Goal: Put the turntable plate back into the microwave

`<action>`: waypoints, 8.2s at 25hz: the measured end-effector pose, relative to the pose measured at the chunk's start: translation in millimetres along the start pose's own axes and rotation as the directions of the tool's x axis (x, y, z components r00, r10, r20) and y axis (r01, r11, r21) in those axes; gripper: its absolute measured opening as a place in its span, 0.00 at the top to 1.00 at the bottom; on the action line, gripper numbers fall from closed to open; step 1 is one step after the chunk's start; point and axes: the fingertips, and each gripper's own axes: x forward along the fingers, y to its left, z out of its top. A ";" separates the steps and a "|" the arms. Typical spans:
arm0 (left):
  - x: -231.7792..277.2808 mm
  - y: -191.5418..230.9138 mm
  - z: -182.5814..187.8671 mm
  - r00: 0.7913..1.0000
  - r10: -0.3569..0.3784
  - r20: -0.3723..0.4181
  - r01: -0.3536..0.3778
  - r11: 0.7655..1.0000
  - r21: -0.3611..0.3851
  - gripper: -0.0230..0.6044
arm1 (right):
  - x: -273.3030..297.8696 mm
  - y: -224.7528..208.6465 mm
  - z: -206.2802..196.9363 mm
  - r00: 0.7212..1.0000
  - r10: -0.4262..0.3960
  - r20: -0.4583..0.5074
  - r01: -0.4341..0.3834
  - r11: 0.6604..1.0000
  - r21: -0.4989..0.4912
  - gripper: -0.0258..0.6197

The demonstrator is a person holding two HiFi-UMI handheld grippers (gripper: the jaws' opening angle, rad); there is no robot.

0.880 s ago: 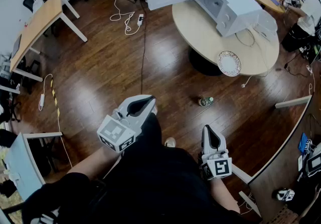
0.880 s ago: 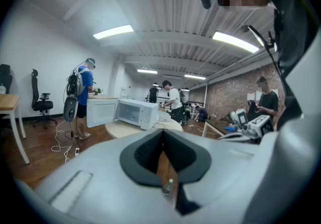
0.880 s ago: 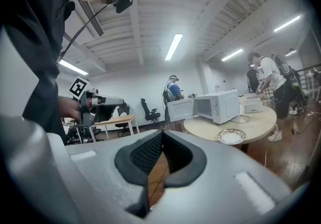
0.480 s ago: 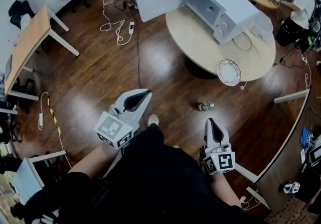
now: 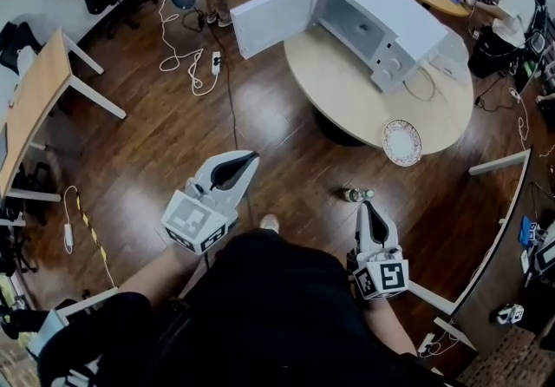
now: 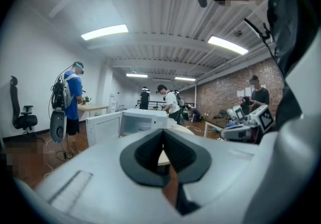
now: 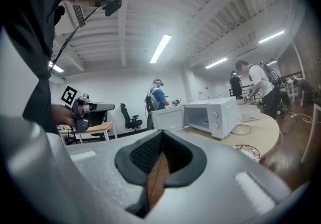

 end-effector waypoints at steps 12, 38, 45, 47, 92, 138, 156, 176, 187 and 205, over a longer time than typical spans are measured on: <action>31.1 47.0 3.9 0.997 -0.078 0.021 0.079 0.997 -0.013 0.96 | 32.5 4.5 5.2 0.997 -0.075 0.010 0.075 0.997 -0.007 0.96; 75.2 135.7 -6.7 0.997 -0.064 -0.047 0.063 0.998 -0.018 0.96 | 181.9 -4.8 -4.0 0.997 0.049 -0.055 -0.047 0.998 0.036 0.96; 139.7 173.1 15.0 0.998 -0.058 -0.023 0.057 0.997 -0.054 0.96 | 234.2 -53.1 25.1 0.996 0.040 -0.084 -0.039 0.999 0.016 0.96; 160.9 182.5 23.7 0.998 -0.058 -0.021 0.056 0.995 -0.082 0.96 | 254.6 -58.5 32.5 0.994 0.062 -0.090 -0.062 0.998 0.004 0.96; 419.1 216.8 108.9 0.750 -0.659 -0.048 0.661 0.748 0.054 0.96 | 366.4 -149.2 82.9 0.911 -0.412 0.023 0.413 0.909 -0.051 0.96; 420.6 123.0 88.8 0.640 -0.760 -0.110 0.768 0.637 0.063 0.96 | 63.6 -262.3 -154.2 0.306 -0.867 -0.393 0.890 0.113 0.443 0.67; 426.7 66.9 113.2 0.625 -0.772 -0.115 0.780 0.617 0.101 0.96 | 56.8 -288.3 -204.8 0.350 -0.829 -0.437 0.847 0.081 0.525 0.54; 432.7 70.8 114.3 0.660 -0.734 -0.160 0.752 0.648 0.125 0.96 | 68.1 -308.6 -237.3 0.363 -0.804 -0.470 0.816 0.031 0.577 0.54; 431.0 64.6 111.6 0.643 -0.743 -0.186 0.766 0.629 0.135 0.96 | 70.0 -308.1 -251.7 0.388 -0.799 -0.460 0.744 -0.023 0.668 0.54; 431.0 79.4 106.4 0.657 -0.725 -0.206 0.752 0.649 0.115 0.96 | 79.5 -305.5 -245.9 0.406 -0.813 -0.418 0.688 -0.029 0.725 0.72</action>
